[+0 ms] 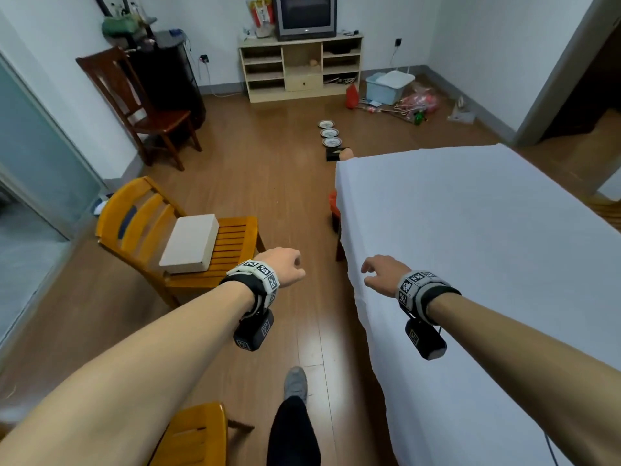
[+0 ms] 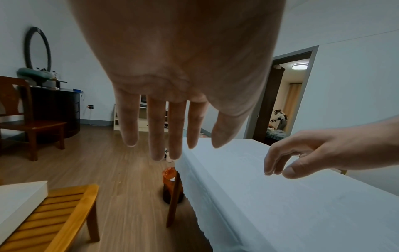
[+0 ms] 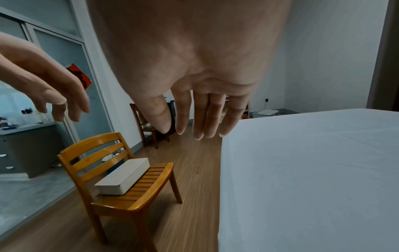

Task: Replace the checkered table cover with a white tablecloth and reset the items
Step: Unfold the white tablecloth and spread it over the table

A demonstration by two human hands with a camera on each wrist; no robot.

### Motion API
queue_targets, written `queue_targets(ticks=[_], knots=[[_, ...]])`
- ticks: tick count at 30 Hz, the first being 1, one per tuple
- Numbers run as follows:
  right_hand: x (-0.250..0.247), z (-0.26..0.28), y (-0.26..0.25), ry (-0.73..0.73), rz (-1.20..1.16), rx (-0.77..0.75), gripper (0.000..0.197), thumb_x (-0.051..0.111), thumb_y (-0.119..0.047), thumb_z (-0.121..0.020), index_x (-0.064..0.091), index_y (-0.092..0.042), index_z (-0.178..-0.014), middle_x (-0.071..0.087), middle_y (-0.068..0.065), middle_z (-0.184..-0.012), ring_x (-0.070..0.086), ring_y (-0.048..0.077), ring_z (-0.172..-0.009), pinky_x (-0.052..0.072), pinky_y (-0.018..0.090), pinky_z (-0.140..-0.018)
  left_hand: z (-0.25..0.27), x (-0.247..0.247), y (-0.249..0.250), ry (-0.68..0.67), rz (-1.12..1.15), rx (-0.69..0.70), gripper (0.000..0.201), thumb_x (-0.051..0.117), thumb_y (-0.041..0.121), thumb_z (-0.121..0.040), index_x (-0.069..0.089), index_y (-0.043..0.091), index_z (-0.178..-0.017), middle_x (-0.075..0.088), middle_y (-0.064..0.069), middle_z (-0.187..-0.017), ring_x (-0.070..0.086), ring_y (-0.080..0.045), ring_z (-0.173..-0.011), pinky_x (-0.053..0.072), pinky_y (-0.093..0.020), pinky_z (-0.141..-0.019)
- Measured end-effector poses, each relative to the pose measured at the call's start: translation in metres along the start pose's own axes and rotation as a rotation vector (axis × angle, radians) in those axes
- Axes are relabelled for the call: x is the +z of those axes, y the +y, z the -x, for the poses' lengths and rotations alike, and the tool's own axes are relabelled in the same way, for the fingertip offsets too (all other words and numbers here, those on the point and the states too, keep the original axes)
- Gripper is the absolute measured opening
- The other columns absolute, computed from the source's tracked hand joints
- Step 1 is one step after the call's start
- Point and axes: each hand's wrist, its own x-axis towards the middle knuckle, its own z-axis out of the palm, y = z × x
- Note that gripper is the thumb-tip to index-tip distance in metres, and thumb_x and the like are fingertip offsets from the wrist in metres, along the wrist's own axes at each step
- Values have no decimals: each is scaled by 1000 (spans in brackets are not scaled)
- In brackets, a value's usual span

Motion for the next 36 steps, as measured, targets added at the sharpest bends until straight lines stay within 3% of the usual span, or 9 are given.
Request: queue_targets(ticks=[8, 20, 25, 31, 36], knots=[[-65, -164, 18, -4, -13, 193, 38, 53, -23, -91, 58, -21, -128, 57, 0, -133, 54, 17, -120, 45, 34, -101, -208, -75, -44, -36, 17, 136, 38, 48, 47, -88, 59, 29, -119, 64, 3, -116, 61, -22, -99, 51, -35, -80], [-144, -383, 77, -1, -101, 361, 37, 54, -21, -92, 58, -19, -129, 57, 2, -134, 54, 19, -122, 44, 32, -100, -458, -167, -58, -84, -42, 295, 32, 48, 41, -88, 62, 23, -111, 66, 1, -110, 63, -23, -98, 54, -37, -83], [-178, -500, 106, -2, -135, 374, 36, 54, -22, -92, 58, -18, -128, 57, 4, -133, 53, 23, -122, 43, 33, -100, -561, -194, -75, -140, -41, 267, 34, 49, 43, -87, 60, 26, -115, 64, 2, -113, 61, -22, -99, 52, -36, -82], [-227, -628, 104, -29, -131, 340, 34, 55, -22, -91, 60, -18, -124, 60, 3, -128, 55, 22, -118, 45, 33, -99, -668, -248, -118, -151, -19, 203, 36, 49, 45, -88, 59, 26, -117, 64, 2, -115, 61, -23, -101, 51, -35, -82], [-257, -741, 86, -64, -111, 272, 24, 56, -20, -90, 63, -20, -113, 65, 3, -118, 62, 23, -108, 49, 30, -88, -759, -280, -169, -154, -7, 142, 37, 49, 47, -88, 58, 28, -119, 61, 0, -118, 60, -24, -104, 50, -36, -84]])
